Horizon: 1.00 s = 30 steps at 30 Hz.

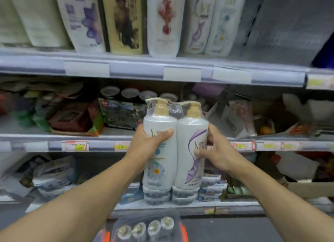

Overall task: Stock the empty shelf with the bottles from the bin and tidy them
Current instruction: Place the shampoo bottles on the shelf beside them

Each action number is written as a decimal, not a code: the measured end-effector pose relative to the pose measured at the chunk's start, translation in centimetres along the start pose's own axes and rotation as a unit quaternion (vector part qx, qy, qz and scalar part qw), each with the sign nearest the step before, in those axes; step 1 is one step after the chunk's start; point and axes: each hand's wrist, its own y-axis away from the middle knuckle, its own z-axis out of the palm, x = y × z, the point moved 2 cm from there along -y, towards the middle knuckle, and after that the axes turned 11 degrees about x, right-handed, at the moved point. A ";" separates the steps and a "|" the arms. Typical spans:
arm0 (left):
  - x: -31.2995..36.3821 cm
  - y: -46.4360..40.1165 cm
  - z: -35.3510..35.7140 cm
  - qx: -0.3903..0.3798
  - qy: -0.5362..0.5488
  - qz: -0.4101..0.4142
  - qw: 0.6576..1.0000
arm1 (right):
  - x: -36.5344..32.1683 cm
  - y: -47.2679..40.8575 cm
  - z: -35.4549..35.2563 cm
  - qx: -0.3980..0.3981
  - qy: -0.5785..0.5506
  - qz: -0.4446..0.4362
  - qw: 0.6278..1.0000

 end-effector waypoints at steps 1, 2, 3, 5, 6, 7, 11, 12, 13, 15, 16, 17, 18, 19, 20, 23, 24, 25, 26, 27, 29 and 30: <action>1.4 0.2 0.2 -0.004 0.004 0.013 1.000 | -1.2 0.1 -0.9 0.009 0.003 -0.011 1.000; 2.8 0.5 0.3 -0.007 0.008 0.027 1.000 | -2.4 0.2 -1.7 0.019 0.007 -0.021 1.000; 4.1 0.7 0.5 -0.012 0.007 0.039 0.999 | -3.6 0.3 -2.5 0.029 0.011 -0.031 0.999; 6.8 1.3 0.8 -0.035 0.008 0.066 0.997 | -5.6 0.7 -4.1 0.045 0.013 -0.051 0.998; 8.1 1.5 1.0 -0.047 0.006 0.082 0.996 | -6.5 0.8 -4.9 0.050 0.013 -0.056 0.997; 9.3 1.7 1.2 -0.054 0.005 0.099 0.994 | -7.5 0.8 -5.6 0.054 0.010 -0.060 0.997; 13.9 2.1 2.0 -0.078 0.010 0.146 0.986 | -11.0 0.5 -8.2 0.071 -0.010 -0.068 0.995; 14.8 2.0 2.3 -0.080 0.013 0.148 0.986 | -11.7 0.4 -8.9 0.074 -0.006 -0.070 0.995; 15.8 1.9 2.6 -0.080 0.016 0.148 0.986 | -12.5 0.2 -9.7 0.077 -0.005 -0.074 0.994; 17.6 1.4 3.5 -0.083 0.020 0.151 0.985 | -14.0 -0.2 -11.4 0.084 -0.004 -0.083 0.993; 18.6 1.1 4.0 -0.084 0.024 0.154 0.984 | -14.7 -0.6 -12.2 0.088 -0.004 -0.087 0.992; 19.5 0.8 4.6 -0.084 0.028 0.160 0.983 | -15.4 -0.9 -13.1 0.092 -0.004 -0.089 0.992; 20.5 0.6 5.2 -0.086 0.030 0.169 0.981 | -16.0 -1.4 -13.9 0.098 -0.001 -0.091 0.991; 21.5 0.6 5.9 -0.090 0.031 0.179 0.979 | -16.5 -2.0 -14.8 0.107 0.007 -0.098 0.989; 22.4 0.4 6.6 -0.094 0.030 0.190 0.977 | -17.0 -2.6 -15.6 0.117 0.017 -0.108 0.987; 24.7 -0.5 8.5 -0.088 0.034 0.217 0.972 | -18.1 -4.9 -17.8 0.137 0.029 -0.135 0.981; 25.4 -1.0 9.1 -0.083 0.037 0.223 0.971 | -18.4 -5.7 -18.4 0.139 0.025 -0.140 0.980; 26.1 -1.4 9.7 -0.080 0.037 0.226 0.970 | -18.5 -6.5 -19.0 0.139 0.019 -0.145 0.979; 26.8 -1.8 10.2 -0.079 0.036 0.229 0.969 | -18.6 -7.3 -19.6 0.140 0.012 -0.147 0.979; 27.3 -2.3 10.8 -0.077 0.036 0.233 0.969 | -18.7 -8.1 -20.0 0.140 0.006 -0.147 0.979; 28.2 -3.3 11.8 -0.076 0.034 0.234 0.969 | -18.8 -9.8 -20.8 0.144 0.002 -0.144 0.979; 28.6 -3.8 12.3 -0.073 0.031 0.230 0.970 | -18.8 -10.6 -21.1 0.146 0.002 -0.142 0.979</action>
